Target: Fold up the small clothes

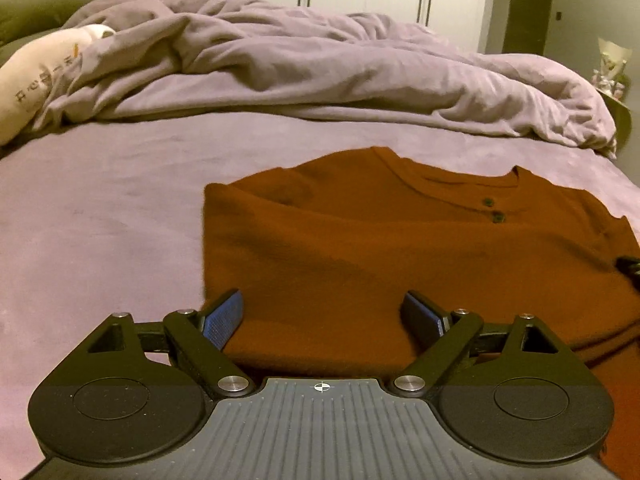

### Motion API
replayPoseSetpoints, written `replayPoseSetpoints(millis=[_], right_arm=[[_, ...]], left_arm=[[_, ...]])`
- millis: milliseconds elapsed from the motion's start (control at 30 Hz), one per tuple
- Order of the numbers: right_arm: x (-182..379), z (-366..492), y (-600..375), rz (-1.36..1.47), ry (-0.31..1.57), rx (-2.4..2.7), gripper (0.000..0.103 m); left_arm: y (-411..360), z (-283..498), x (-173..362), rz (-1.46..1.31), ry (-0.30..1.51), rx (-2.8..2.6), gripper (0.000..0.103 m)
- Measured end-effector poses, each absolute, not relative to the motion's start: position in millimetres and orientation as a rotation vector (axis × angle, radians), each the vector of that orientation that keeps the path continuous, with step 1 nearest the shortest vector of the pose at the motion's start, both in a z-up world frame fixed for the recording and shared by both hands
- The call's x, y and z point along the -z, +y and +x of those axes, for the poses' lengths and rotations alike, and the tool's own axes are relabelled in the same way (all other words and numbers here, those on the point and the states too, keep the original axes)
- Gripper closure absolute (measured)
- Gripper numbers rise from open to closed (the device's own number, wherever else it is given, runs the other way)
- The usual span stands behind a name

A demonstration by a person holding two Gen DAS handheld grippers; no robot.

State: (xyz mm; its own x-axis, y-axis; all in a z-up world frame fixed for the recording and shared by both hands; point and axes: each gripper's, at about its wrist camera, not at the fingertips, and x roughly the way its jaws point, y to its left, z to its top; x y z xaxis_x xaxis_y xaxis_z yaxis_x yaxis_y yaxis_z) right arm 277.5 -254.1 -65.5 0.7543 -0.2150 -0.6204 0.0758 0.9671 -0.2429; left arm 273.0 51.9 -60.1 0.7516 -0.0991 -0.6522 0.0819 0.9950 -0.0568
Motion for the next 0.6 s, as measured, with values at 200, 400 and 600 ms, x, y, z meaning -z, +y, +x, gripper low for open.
replayPoseSetpoints(millis=[200, 400, 600], right_arm=[[33, 233, -280, -0.112, 0.674, 0.156, 0.101], [48, 204, -267, -0.203, 0.699, 0.107, 0.1], [48, 212, -296, -0.176, 0.82, 0.328, 0.098]], left_arm=[[62, 234, 44, -0.07, 0.713, 0.123, 0.01], [65, 235, 59, -0.083, 0.797, 0.079, 0.008], [79, 213, 46, -0.069, 0.826, 0.039, 0.009]])
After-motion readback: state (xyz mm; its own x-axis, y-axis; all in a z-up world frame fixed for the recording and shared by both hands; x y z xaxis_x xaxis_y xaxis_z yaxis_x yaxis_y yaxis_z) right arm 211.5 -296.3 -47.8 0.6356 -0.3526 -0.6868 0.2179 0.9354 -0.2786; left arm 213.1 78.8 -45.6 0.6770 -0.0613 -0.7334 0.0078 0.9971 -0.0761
